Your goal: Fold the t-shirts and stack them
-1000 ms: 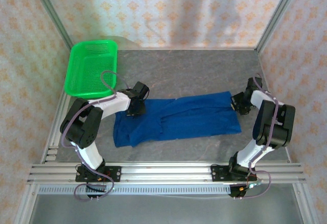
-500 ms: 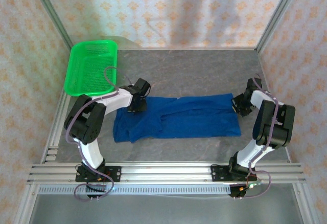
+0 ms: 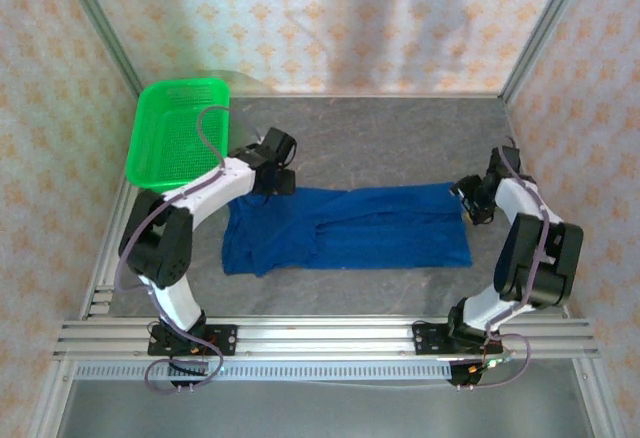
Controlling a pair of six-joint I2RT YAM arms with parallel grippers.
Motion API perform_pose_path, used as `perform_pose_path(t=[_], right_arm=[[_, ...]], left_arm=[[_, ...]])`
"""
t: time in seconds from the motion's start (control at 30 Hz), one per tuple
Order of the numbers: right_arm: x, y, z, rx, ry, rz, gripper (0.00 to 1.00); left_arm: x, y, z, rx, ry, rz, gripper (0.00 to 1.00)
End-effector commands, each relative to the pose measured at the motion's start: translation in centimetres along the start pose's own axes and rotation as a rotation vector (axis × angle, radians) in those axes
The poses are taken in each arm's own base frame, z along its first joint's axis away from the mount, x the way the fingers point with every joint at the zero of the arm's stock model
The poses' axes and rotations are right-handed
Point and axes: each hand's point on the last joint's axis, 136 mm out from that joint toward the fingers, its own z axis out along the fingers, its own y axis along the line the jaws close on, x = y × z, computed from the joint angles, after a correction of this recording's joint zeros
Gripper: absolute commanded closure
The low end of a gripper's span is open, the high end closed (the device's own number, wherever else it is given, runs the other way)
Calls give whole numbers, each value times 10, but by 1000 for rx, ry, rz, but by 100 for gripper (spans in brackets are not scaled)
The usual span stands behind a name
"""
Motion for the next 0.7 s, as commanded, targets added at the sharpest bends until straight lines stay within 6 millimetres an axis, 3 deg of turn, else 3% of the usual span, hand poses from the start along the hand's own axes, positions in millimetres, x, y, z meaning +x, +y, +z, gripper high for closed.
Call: perform_pose_path(t=[0.0, 0.13, 0.23, 0.43, 0.57, 0.67], right_arm=[[6, 30, -42, -141, -24, -141, 17], [23, 45, -74, -232, -27, -265, 14], [45, 45, -74, -242, 27, -319, 13], [93, 41, -38, -115, 169, -436, 12], [99, 28, -16, 14, 193, -455, 12], [98, 17, -2, 76, 193, -440, 12]], left_arm=[[-23, 9, -51, -1, -80, -64, 34], [-21, 14, -81, 24, -93, -119, 25], [2, 20, -81, 27, -11, -189, 23], [72, 48, -47, -88, 172, -289, 28], [100, 61, -11, -178, 242, -290, 36], [109, 66, 14, -233, 276, -286, 41]])
